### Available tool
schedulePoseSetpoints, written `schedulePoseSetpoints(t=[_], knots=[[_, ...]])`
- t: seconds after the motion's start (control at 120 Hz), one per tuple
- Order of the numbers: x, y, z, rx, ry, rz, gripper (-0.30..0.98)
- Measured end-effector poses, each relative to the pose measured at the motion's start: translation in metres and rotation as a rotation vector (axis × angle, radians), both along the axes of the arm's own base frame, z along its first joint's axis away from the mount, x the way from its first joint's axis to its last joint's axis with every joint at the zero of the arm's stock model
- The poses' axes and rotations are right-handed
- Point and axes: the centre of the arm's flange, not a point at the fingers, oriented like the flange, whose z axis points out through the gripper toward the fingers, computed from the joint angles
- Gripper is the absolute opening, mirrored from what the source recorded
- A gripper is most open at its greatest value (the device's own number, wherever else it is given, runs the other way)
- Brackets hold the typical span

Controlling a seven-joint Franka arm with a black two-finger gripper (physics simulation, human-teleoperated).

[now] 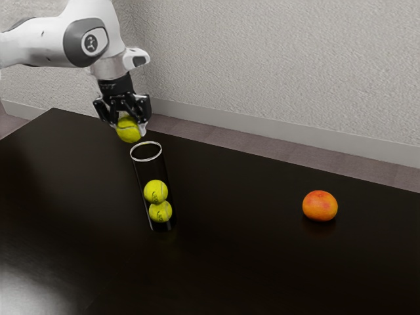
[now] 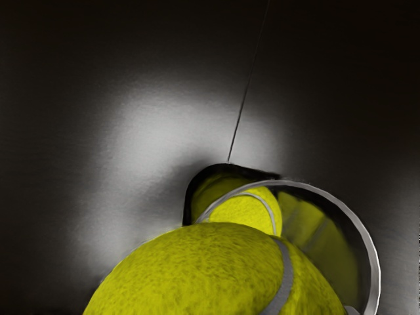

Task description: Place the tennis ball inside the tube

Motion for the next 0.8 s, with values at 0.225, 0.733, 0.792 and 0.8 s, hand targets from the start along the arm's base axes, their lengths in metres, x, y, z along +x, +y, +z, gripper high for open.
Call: schedulePoseSetpoints(t=[0.225, 0.733, 0.792, 0.8], knots=[[0.009, -0.025, -0.018, -0.014, 0.022, 0.047, 0.28], [0.010, -0.025, -0.016, -0.054, 0.014, 0.163, 0.56], [0.004, -0.021, -0.006, -0.055, -0.002, 0.175, 0.59], [0.003, -0.020, -0.004, -0.056, -0.006, 0.176, 0.59]])
